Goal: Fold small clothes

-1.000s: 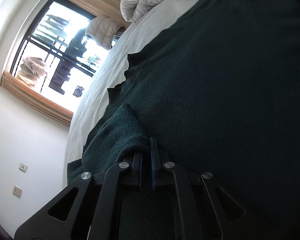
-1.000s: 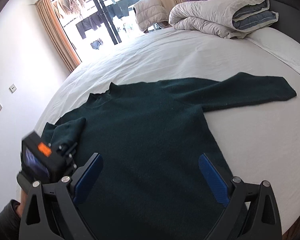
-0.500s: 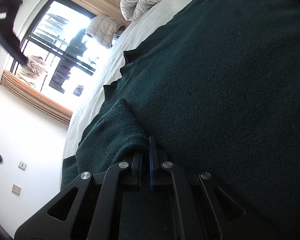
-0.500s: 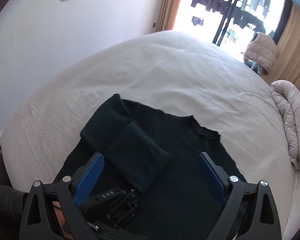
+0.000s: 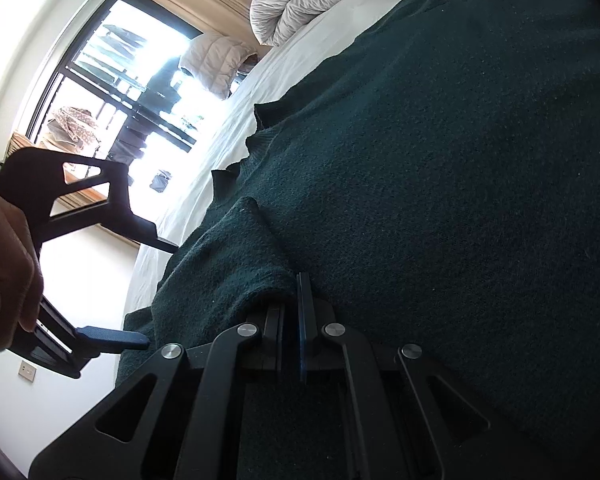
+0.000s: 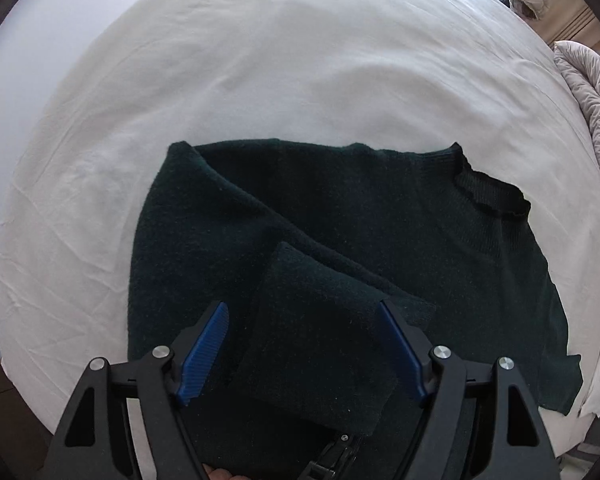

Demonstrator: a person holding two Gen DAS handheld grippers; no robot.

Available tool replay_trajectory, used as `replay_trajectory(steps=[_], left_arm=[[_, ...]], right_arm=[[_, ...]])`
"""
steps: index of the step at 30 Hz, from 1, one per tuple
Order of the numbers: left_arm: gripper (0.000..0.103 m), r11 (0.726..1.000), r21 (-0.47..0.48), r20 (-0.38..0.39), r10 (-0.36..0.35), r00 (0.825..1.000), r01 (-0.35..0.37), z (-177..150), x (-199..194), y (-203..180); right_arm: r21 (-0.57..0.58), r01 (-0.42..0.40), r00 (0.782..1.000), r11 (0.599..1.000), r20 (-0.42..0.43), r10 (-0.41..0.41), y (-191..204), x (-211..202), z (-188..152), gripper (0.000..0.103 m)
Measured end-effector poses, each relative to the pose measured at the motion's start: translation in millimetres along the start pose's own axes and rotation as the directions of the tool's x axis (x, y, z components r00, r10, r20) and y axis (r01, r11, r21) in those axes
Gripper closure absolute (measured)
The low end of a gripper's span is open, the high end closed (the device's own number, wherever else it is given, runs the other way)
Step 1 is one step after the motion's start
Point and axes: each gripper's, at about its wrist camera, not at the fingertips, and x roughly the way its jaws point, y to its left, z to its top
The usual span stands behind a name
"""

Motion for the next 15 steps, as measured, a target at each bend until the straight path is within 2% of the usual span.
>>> replay_trajectory(steps=[5,7,9,10,12,14,15], left_arm=[[0.101,1.000,0.005,0.002,0.011,1.000,-0.011,2.2,-0.2,1.4],[0.101,1.000,0.003,0.004,0.015,1.000,-0.015,2.6,-1.0,2.2],[0.101,1.000,0.001,0.005,0.016,1.000,-0.016,2.7,-1.1,3.7],[0.101,1.000,0.000,0.006,0.017,1.000,-0.017,3.0,-1.3,4.7],[0.100,1.000,-0.003,0.008,0.019,1.000,-0.019,3.2,-1.5,6.3],[0.100,1.000,-0.006,0.009,0.021,1.000,-0.021,3.9,-2.2,8.2],[0.100,1.000,-0.009,0.009,0.021,1.000,-0.021,4.0,-3.0,9.2]], right_arm=[[0.024,0.013,0.999,1.000,-0.053,-0.012,1.1,17.5,3.5,0.025],[0.047,0.016,0.998,0.999,-0.055,-0.014,-2.2,23.0,5.4,0.030],[0.058,0.003,0.999,0.998,-0.043,-0.001,-4.9,23.9,4.6,0.047],[0.054,-0.005,0.999,0.999,-0.033,0.006,-5.7,22.2,3.6,0.051],[0.051,-0.034,0.999,0.998,-0.017,0.035,-9.9,16.2,1.7,0.080],[0.056,-0.059,0.998,0.997,0.013,0.058,-17.7,4.3,0.2,0.093],[0.055,-0.066,0.997,0.996,0.036,0.064,-22.4,-3.5,-0.7,0.093]])
